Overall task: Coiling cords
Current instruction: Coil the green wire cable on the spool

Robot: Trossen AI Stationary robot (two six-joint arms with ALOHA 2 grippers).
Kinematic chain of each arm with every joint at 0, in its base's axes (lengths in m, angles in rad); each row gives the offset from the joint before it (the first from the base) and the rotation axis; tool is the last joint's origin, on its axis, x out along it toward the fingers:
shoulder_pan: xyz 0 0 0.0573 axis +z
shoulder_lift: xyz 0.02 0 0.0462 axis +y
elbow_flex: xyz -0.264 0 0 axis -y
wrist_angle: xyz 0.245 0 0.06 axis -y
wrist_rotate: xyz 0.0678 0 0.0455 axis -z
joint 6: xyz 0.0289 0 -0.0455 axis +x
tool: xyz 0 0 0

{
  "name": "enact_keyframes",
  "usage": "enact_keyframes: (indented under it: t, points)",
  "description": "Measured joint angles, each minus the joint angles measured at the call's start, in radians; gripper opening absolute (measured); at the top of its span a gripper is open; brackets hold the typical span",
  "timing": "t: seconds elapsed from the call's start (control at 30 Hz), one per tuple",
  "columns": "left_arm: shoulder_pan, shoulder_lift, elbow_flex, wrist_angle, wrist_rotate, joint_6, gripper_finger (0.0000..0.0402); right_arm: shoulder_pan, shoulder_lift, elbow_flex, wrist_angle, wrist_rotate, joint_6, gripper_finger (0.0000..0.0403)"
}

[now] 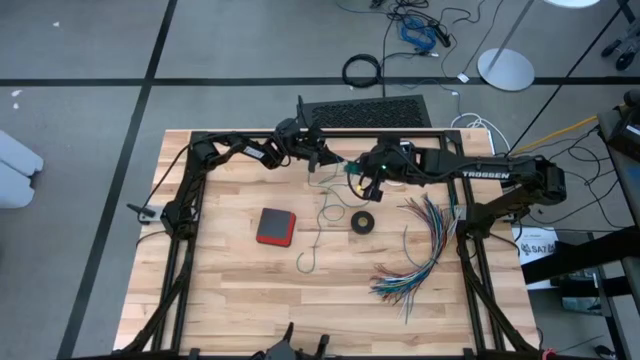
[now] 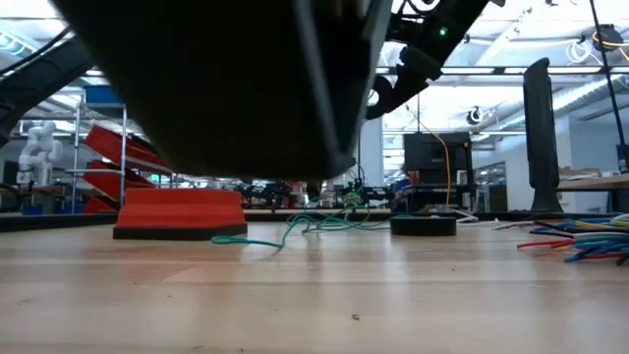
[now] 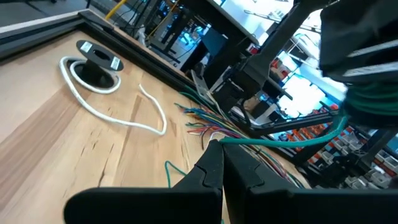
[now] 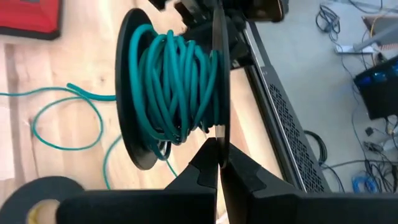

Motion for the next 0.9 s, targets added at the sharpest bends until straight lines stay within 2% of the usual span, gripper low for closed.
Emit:
enact_keyframes:
  t: [0.27, 0.37, 0.9]
  points:
    - [-0.001, 0.000, 0.000, -0.001, 0.005, -0.001, 0.0000, 0.033, 0.000, 0.000, 0.003, -0.054, 0.003, 0.0000]
    - [0.000, 0.000, 0.000, 0.006, 0.006, -0.019, 0.0000, 0.044, 0.000, 0.000, -0.024, -0.040, 0.003, 0.0000]
    - [-0.003, -0.070, 0.000, 0.007, 0.061, -0.087, 0.0000, 0.044, 0.000, 0.000, -0.149, 0.199, -0.061, 0.0000]
